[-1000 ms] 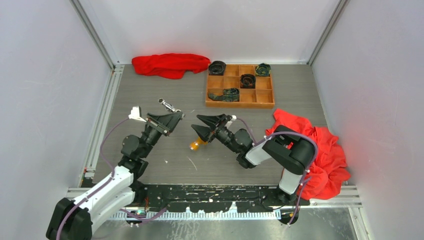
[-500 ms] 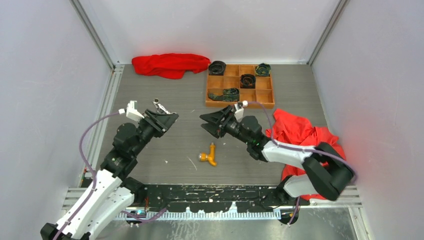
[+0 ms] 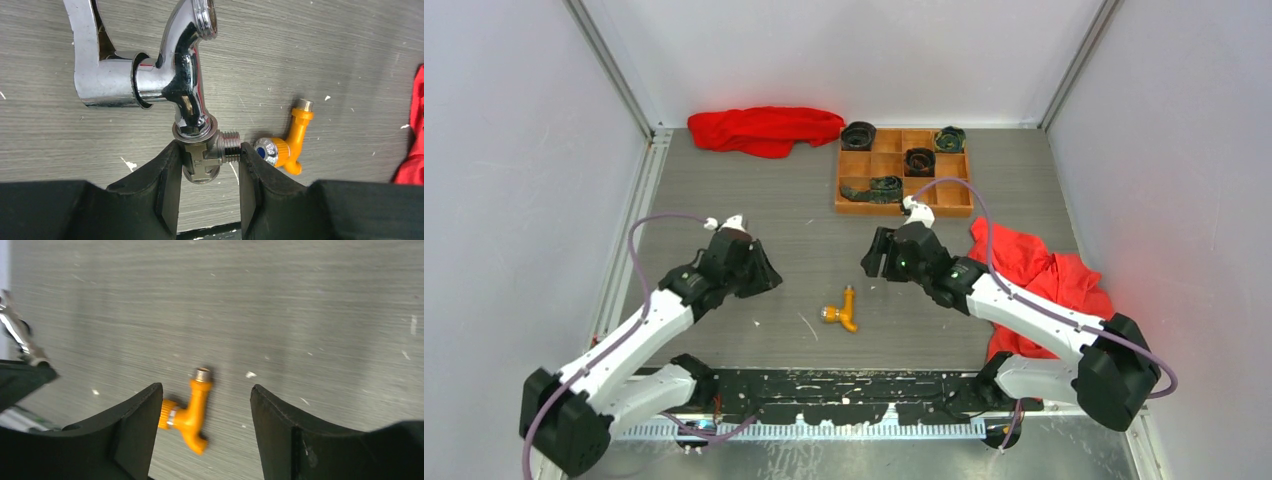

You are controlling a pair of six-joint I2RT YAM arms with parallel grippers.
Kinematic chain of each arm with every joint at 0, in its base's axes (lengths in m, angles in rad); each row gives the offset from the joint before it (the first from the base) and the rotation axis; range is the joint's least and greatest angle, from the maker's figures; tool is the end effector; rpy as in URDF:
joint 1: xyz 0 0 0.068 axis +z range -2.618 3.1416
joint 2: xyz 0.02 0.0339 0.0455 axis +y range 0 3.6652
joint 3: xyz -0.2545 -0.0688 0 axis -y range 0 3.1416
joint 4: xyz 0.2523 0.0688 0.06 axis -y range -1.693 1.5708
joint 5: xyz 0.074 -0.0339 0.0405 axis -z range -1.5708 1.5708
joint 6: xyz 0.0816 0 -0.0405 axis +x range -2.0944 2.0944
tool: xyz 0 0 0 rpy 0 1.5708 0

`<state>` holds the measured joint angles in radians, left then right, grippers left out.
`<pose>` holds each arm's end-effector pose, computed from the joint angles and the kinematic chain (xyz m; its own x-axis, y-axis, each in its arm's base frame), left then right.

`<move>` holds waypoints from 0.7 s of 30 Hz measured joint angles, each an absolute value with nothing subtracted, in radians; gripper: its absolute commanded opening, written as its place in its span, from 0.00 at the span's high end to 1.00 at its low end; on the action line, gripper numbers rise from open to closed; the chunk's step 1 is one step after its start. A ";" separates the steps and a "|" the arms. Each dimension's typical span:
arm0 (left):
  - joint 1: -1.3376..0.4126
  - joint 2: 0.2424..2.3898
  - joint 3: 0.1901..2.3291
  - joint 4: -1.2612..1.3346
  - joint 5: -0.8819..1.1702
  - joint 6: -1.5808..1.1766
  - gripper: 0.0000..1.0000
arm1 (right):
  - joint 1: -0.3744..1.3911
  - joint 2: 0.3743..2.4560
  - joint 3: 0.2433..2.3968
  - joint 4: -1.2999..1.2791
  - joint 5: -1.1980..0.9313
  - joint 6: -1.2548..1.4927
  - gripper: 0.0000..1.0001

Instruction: Install the water faucets

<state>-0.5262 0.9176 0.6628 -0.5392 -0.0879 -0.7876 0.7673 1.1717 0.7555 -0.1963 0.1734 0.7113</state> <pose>0.2055 -0.1111 0.1993 -0.7519 -0.3796 -0.5390 -0.1216 0.8834 -0.4526 0.2275 0.1998 0.2121 -0.6935 0.2245 -0.6846 -0.1709 0.8718 0.4590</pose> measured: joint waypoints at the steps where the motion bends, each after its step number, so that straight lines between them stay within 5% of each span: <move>1: -0.532 0.960 0.688 -0.561 -0.089 -0.785 1.00 | 0.770 1.170 0.746 -0.220 0.188 0.701 0.30; 20: -0.557 1.639 1.055 -0.642 -0.055 -0.741 1.00 | 0.966 1.166 0.692 -0.294 0.352 0.585 0.20; 21: -0.557 1.655 1.066 -0.646 -0.052 -0.734 0.89 | 0.990 1.174 0.692 -0.290 0.354 0.572 0.19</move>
